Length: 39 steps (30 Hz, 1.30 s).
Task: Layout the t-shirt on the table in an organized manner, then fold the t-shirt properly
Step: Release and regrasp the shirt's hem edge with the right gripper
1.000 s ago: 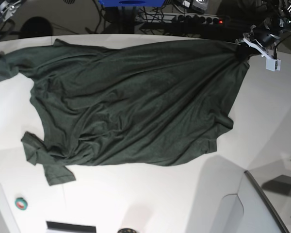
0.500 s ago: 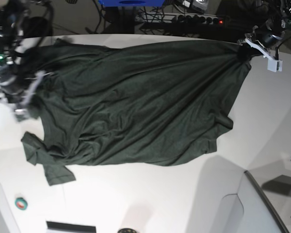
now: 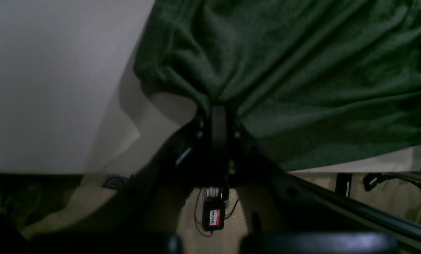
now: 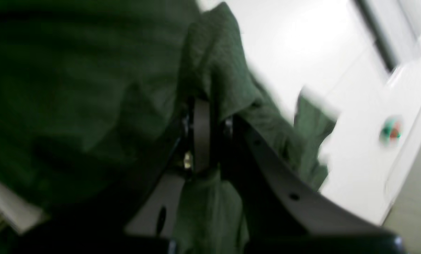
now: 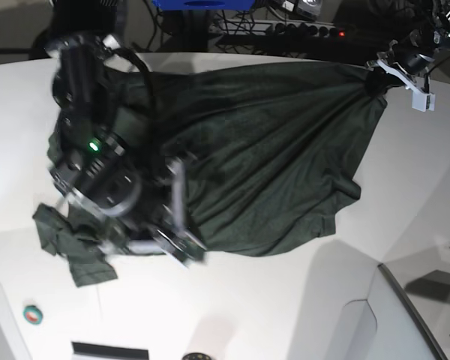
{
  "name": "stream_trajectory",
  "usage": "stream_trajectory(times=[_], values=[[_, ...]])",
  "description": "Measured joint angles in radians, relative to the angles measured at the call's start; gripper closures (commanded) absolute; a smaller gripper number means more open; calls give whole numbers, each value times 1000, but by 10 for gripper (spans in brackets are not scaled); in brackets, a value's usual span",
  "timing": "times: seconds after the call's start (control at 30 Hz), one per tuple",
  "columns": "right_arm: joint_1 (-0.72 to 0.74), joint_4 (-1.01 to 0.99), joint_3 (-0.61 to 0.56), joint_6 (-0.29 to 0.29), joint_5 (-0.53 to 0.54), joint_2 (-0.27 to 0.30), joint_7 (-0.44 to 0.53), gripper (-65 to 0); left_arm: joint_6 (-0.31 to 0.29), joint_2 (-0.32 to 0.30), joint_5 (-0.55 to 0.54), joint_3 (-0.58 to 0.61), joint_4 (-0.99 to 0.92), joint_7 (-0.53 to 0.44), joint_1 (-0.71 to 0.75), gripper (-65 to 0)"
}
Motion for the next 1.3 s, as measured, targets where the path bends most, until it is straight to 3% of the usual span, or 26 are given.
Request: stream_trajectory(times=[0.07,0.13,0.2,0.27,0.33,0.4,0.53,0.6,0.7,0.87,0.93,1.1,1.17,1.3], values=[[68,-78,-38,-1,2,-14,10,-134,0,0,1,1,0,0,0,0],[116,-179,-84,-3,1,-17,11,-299,0,3,3,2,5,0,0,0],[143,-262,-119,-2,2,-17,6,-504,0,5,4,2,23,0,3,0],[138,-275,-118,-3,3,-18,0,-629,0,5,3,2,42,0,5,0],[109,-219,-65,-3,6,-23,3,-612,0,3,3,1,54,0,6,0],[62,-124,28,-3,10,-22,11,-545,0,4,2,2,56,-2,5,0],[-30,-15,296,-3,7,16,13,-359,0,4,2,2,56,0,4,0],[-71,-39,490,-2,-5,34,2,-329,0,2,4,-2,56,1,8,0],[-108,-169,720,-16,-21,63,19,-366,0,0,1,-3,56,0,13,0],[-90,-454,838,-7,8,116,174,-461,0,0,3,-1,56,1,12,0],[-60,-537,888,-6,12,117,178,-483,0,0,3,-2,56,0,11,0],[-41,-687,1000,-6,222,175,159,-488,0,0,3,-2,56,0,12,0],[-36,-748,1005,-6,269,212,142,-486,0,-2,3,-3,56,0,11,0],[-32,-816,999,-10,388,221,136,-483,0,-2,3,-3,56,0,12,0]])
